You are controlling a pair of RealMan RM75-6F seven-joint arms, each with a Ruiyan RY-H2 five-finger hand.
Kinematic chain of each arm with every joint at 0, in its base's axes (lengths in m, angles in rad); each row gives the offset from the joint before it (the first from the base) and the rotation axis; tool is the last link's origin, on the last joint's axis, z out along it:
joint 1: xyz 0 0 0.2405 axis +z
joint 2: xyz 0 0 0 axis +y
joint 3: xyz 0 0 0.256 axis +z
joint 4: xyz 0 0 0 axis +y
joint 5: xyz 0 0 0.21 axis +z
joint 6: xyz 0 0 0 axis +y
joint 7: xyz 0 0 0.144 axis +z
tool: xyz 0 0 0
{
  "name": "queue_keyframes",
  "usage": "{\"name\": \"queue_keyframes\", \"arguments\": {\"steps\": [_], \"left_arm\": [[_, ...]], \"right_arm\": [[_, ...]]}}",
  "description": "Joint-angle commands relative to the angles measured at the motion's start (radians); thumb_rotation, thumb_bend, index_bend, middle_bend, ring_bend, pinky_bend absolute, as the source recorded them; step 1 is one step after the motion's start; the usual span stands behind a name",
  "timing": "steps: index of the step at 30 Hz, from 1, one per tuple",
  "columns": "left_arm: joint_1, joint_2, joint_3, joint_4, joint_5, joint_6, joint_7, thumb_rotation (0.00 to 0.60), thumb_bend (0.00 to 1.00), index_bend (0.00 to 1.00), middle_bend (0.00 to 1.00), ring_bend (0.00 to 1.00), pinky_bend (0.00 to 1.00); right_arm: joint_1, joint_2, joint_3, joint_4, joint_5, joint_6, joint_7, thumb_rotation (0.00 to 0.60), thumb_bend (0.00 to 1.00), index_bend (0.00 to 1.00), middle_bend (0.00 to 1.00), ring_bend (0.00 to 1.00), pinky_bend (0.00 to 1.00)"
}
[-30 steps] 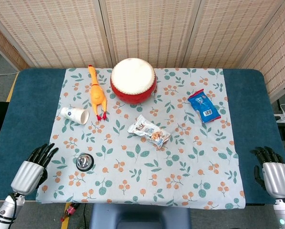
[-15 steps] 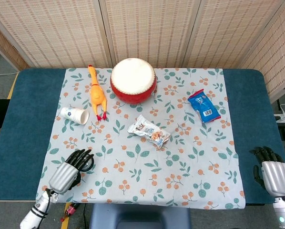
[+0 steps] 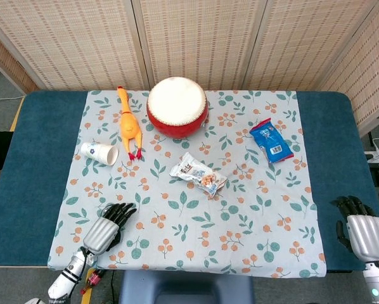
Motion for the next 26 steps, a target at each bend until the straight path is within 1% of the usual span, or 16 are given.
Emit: {"name": "queue_keyframes", "arguments": {"steps": [1, 3, 5, 8, 12, 16, 19, 22, 26], "left_arm": [[0.0, -0.018, 0.008, 0.029, -0.016, -0.015, -0.035, 0.6, 1.0, 0.0, 0.0, 0.0, 0.11], [-0.001, -0.016, 0.008, 0.032, -0.013, -0.001, -0.042, 0.6, 1.0, 0.0, 0.0, 0.0, 0.11], [-0.001, -0.001, 0.005, 0.013, 0.001, 0.039, -0.039, 0.6, 1.0, 0.0, 0.0, 0.0, 0.11], [0.0, 0.053, 0.001, -0.054, 0.037, 0.122, -0.003, 0.6, 1.0, 0.0, 0.0, 0.0, 0.11], [0.006, 0.176, 0.003, -0.188, 0.077, 0.204, 0.083, 0.6, 1.0, 0.0, 0.0, 0.0, 0.11], [0.033, 0.329, 0.024, -0.306, 0.074, 0.237, 0.139, 0.6, 1.0, 0.0, 0.0, 0.0, 0.13], [0.066, 0.395, 0.027, -0.326, 0.045, 0.262, 0.142, 0.6, 1.0, 0.0, 0.0, 0.0, 0.14], [0.086, 0.421, 0.022, -0.308, 0.021, 0.272, 0.139, 0.6, 1.0, 0.0, 0.0, 0.0, 0.16], [0.093, 0.428, 0.007, -0.303, -0.004, 0.267, 0.123, 0.6, 1.0, 0.0, 0.0, 0.0, 0.16]], "right_arm": [[0.001, 0.0, -0.001, 0.0, 0.004, -0.003, -0.002, 0.6, 0.59, 0.25, 0.17, 0.11, 0.25], [0.002, 0.0, -0.001, -0.001, 0.005, -0.005, -0.005, 0.6, 0.59, 0.25, 0.17, 0.11, 0.25], [0.002, 0.0, -0.002, -0.003, 0.006, -0.006, -0.006, 0.6, 0.59, 0.25, 0.17, 0.11, 0.25], [0.002, 0.001, -0.002, -0.004, 0.005, -0.004, -0.004, 0.6, 0.59, 0.25, 0.17, 0.11, 0.25], [0.002, 0.003, -0.002, -0.007, 0.004, -0.004, 0.003, 0.6, 0.59, 0.25, 0.17, 0.11, 0.25], [0.005, 0.002, 0.001, -0.004, 0.006, -0.005, 0.007, 0.6, 0.59, 0.25, 0.17, 0.11, 0.25], [0.007, -0.01, 0.005, 0.002, 0.019, -0.006, -0.013, 0.6, 0.59, 0.25, 0.17, 0.11, 0.25], [0.008, -0.018, -0.001, 0.001, 0.019, -0.01, -0.033, 0.6, 0.59, 0.25, 0.17, 0.11, 0.25], [0.005, -0.018, -0.007, 0.0, 0.007, -0.003, -0.037, 0.6, 0.59, 0.25, 0.17, 0.11, 0.25]]}}
